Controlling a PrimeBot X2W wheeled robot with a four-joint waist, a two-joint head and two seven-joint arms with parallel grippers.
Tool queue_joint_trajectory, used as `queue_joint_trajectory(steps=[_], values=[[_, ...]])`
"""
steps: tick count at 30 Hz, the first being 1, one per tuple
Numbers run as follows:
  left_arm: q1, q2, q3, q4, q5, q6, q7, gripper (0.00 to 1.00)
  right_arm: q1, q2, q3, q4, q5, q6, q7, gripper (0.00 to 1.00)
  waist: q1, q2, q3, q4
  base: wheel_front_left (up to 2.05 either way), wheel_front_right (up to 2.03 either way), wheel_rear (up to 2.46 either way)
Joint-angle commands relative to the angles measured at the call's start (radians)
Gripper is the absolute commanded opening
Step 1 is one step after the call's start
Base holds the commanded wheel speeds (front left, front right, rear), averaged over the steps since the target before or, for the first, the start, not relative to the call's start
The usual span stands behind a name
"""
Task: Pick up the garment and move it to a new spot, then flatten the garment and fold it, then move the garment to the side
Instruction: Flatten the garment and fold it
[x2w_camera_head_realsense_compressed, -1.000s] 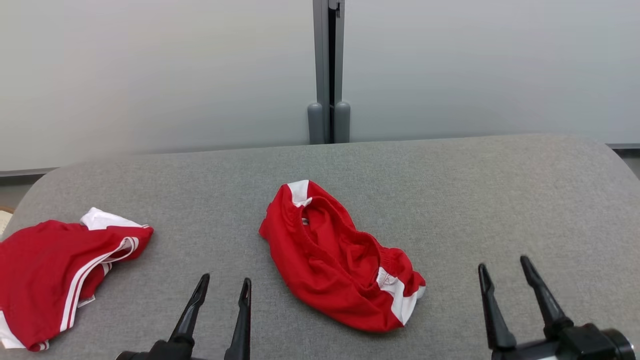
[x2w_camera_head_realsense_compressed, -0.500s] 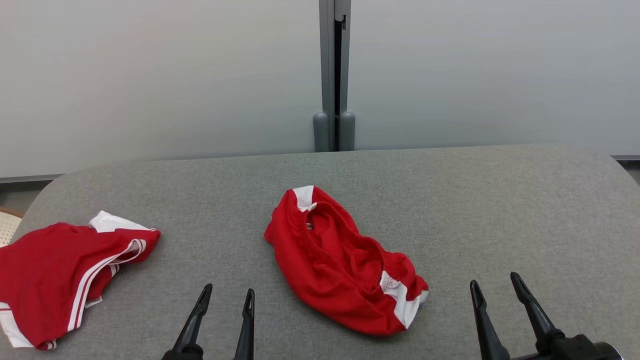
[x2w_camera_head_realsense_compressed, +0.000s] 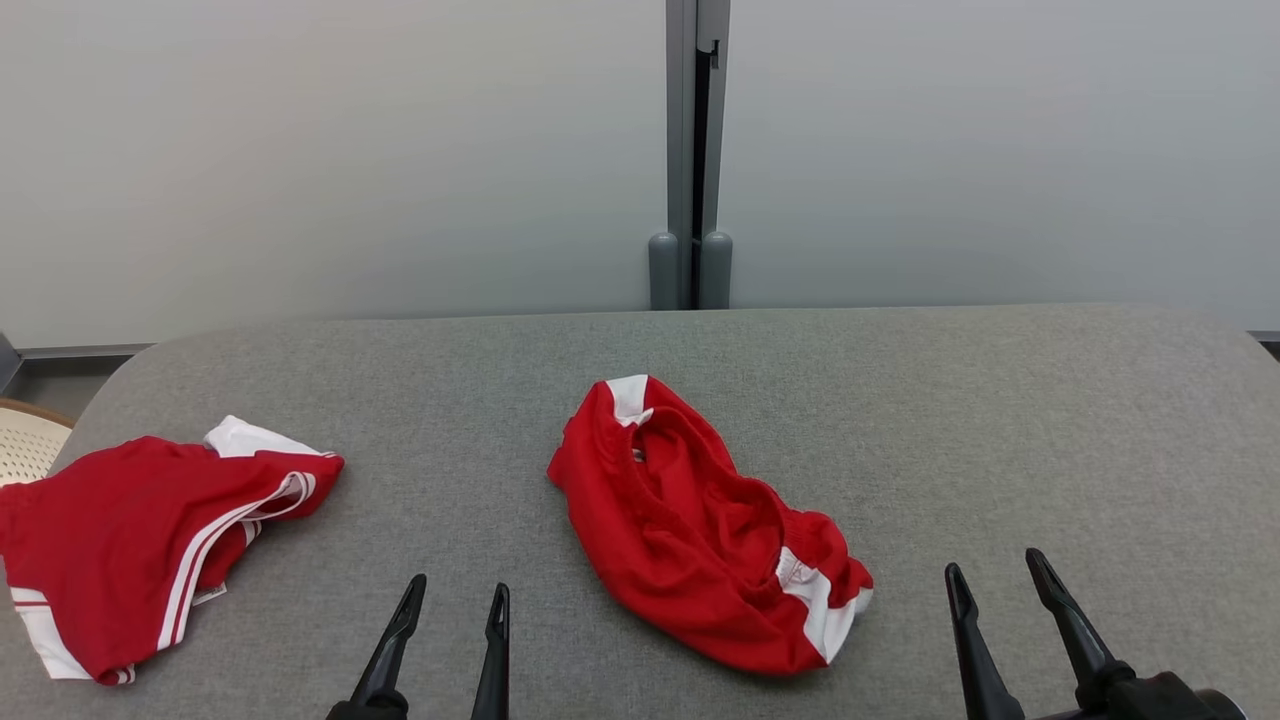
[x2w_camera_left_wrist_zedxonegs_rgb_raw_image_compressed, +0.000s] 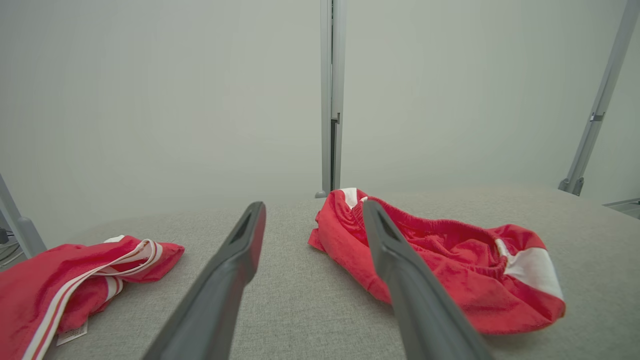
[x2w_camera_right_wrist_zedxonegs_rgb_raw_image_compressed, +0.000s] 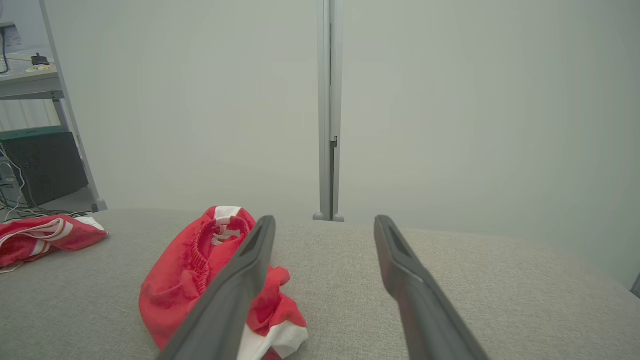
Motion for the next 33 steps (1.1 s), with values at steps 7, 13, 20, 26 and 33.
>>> queue_joint_trajectory(steps=[7, 13, 20, 26, 33], values=[[-0.006, 0.003, -0.004, 0.006, -0.008, 0.009, -0.002, 1.0, 0.001, -0.001, -0.001, 0.001, 0.0, -0.002, -0.001, 1.0, 0.0, -0.0001, -0.001, 0.006, 0.0, 0.0, 0.0], [-0.009, 0.003, -0.015, 0.008, -0.013, -0.008, -0.001, 1.0, 0.002, -0.001, 0.007, 0.004, -0.01, -0.002, -0.001, 1.0, 0.0, -0.0001, 0.005, -0.002, 0.0, 0.0, 0.0], [-0.071, 0.003, -0.097, 0.085, -0.094, -0.163, -0.002, 1.0, -0.022, -0.001, -0.004, -0.007, 0.002, -0.002, -0.001, 1.0, 0.0, -0.0001, 0.043, -0.039, 0.0, 0.0, 0.0], [-0.213, 0.004, -0.238, 0.22, -0.126, -0.212, -0.002, 1.0, -0.053, -0.001, -0.03, -0.017, -0.017, -0.002, -0.001, 1.0, 0.0, -0.0001, 0.096, -0.102, 0.0, 0.0, 0.0], [-0.359, 0.004, -0.385, 0.318, -0.219, -0.213, 0.057, 1.0, -0.069, -0.001, -0.03, -0.018, -0.022, -0.002, -0.001, 1.0, 0.0, -0.0001, 0.144, -0.169, 0.0, 0.0, 0.0]])
